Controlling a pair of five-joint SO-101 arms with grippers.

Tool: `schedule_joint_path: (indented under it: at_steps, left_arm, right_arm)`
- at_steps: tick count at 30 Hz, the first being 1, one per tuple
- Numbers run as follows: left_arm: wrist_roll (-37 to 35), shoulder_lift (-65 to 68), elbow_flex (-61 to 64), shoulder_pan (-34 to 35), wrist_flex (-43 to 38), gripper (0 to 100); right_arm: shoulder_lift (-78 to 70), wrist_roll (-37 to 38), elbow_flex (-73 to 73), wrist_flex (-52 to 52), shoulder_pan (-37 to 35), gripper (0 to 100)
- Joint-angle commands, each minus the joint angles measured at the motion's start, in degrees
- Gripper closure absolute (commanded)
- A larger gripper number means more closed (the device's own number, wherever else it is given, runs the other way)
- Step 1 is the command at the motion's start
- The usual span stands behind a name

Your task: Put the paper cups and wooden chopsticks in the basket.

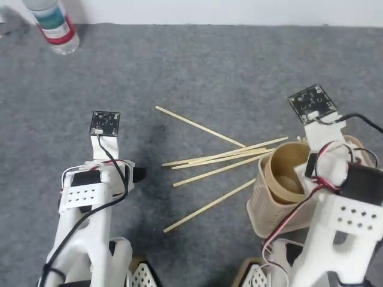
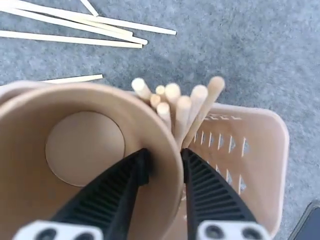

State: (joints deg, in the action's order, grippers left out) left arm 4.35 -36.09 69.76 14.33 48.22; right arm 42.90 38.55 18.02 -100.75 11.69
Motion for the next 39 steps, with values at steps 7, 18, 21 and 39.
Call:
schedule_joint_path:
  at_steps: [7, 18, 21, 39]
  left_arm:
    - [-0.62, -0.26, -0.13, 0.09, -0.97, 70]
    - [-0.62, -0.35, 0.31, 0.09, -0.97, 70]
    - [-0.70, -0.35, 0.31, 0.09, -0.97, 70]
    - [-0.70, -0.35, 0.22, 0.00, -1.05, 70]
  right_arm:
    - [-5.93, 9.58, -2.02, -1.36, 14.20, 98.7]
    - [-14.90, 1.85, 5.01, 25.19, 26.77, 99.1]
    - [-17.01, -3.08, 5.54, 30.20, 26.68, 99.1]
    - [-18.15, -16.35, 5.10, 35.65, 14.20, 96.9]
